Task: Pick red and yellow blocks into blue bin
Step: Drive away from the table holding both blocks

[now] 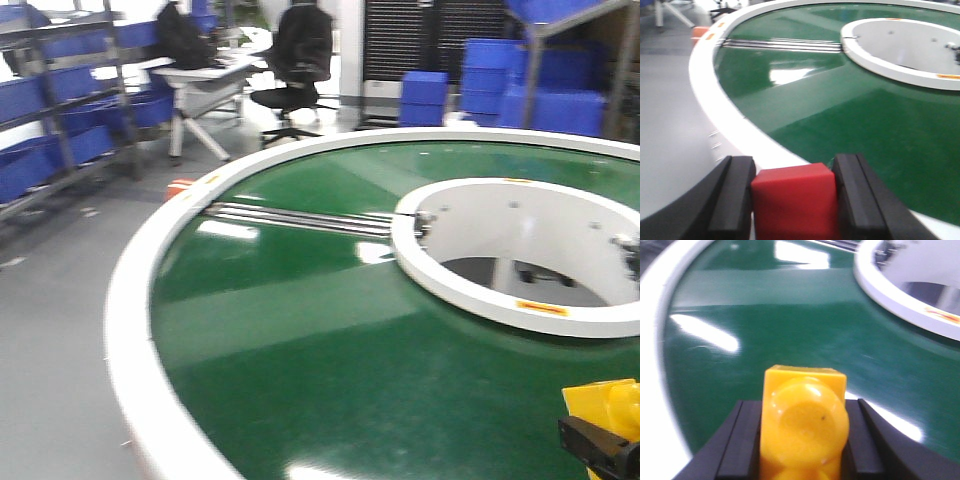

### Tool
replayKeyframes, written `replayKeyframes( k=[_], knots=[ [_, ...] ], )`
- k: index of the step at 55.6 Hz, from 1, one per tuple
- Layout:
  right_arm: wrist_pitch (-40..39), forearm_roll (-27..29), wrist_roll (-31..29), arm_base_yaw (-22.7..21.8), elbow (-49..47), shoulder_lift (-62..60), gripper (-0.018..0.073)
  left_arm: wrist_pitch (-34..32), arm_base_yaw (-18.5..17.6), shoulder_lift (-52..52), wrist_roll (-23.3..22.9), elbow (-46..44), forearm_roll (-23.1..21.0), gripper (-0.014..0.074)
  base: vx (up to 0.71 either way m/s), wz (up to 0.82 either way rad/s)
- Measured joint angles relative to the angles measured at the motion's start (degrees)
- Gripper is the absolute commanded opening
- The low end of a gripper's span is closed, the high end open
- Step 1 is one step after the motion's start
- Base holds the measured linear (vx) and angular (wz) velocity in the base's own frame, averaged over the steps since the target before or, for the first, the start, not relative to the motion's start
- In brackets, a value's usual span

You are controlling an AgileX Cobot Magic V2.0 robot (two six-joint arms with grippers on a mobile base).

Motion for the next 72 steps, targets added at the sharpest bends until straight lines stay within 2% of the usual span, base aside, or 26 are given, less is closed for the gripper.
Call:
replayKeyframes(
  k=[39, 72],
  knots=[
    [0.00, 0.00, 0.00, 0.00, 0.00, 0.00, -0.0010, -0.05, 0.00, 0.00, 0.00, 0.00, 0.00, 0.0002, -0.16, 0.61],
    [0.00, 0.00, 0.00, 0.00, 0.00, 0.00, -0.0010, -0.05, 0.00, 0.00, 0.00, 0.00, 0.00, 0.0002, -0.08, 0.33]
  ],
)
